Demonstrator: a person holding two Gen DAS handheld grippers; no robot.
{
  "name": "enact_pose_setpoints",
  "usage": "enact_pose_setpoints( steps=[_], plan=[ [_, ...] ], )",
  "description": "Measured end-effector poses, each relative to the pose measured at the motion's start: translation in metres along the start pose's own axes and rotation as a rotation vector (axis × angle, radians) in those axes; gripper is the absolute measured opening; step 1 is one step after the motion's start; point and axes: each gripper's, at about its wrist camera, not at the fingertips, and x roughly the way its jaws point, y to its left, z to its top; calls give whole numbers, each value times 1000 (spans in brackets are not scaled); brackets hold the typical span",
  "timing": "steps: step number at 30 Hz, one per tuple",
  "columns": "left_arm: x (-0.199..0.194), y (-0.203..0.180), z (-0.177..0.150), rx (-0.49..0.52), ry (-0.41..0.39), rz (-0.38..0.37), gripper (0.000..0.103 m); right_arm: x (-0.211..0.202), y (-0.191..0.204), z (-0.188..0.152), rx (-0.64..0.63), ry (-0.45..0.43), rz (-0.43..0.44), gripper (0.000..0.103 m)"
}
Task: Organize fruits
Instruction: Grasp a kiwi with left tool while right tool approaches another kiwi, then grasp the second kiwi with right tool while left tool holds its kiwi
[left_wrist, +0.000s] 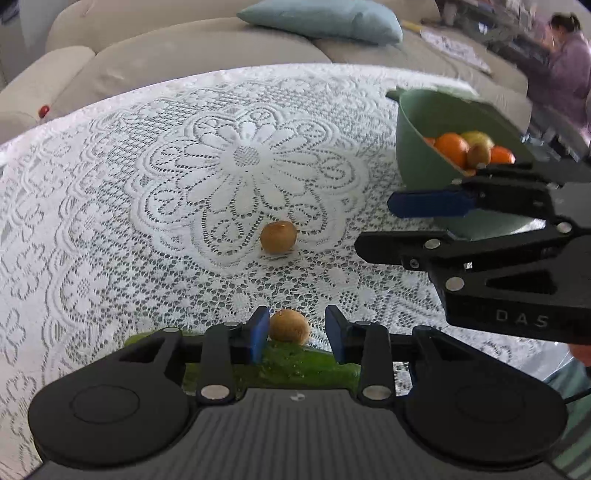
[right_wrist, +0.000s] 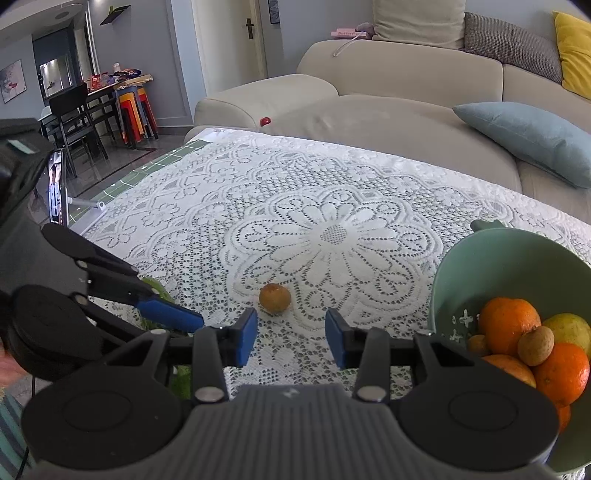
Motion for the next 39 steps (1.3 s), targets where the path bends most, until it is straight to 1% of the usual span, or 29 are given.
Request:
enact_pose_setpoints(
  steps=[1,2,4,5,8,13,18,21,22,25,30,33,34,36,39],
  plan=[
    [3,-2,1,12,9,7,41,1,0,0,1,2,-2,39],
    [5,-4,2,28,18,34,41,1,-1,0,1,3,-4,39],
    [11,-6,2,46,39,82,35,2,-2,-1,1,4,-7,39],
    [12,-7,2,49,44,87,34,2,-3,-1,1,4,-8,39],
    [14,-8,3,60,40,85,29,1,-5,-2,1,3,-12,39],
    [11,-9,4,60,5,100,29,3,-7,-1,8,-1,-5,39],
    [7,4,8,4,-31,106,29,10,-2,-2,-21,-9,20,39],
    [8,16,10,-37,-51,119,29,20,1,-2,-39,5,20,39],
    [9,19,10,-43,-56,119,29,23,2,-2,-46,9,20,37],
    [13,27,11,-58,-46,113,29,33,6,-2,-80,19,15,31],
    [16,30,9,-40,-20,104,30,47,13,-2,-141,21,8,30],
    [20,31,6,-31,13,112,30,54,18,-3,-187,11,7,30],
    [22,33,5,-33,20,111,31,57,20,-3,-203,8,6,28],
    [21,33,5,-36,18,104,31,60,22,-4,-230,6,-4,27],
    [20,33,4,-33,15,101,31,65,21,-3,-236,1,-3,26]
  ],
)
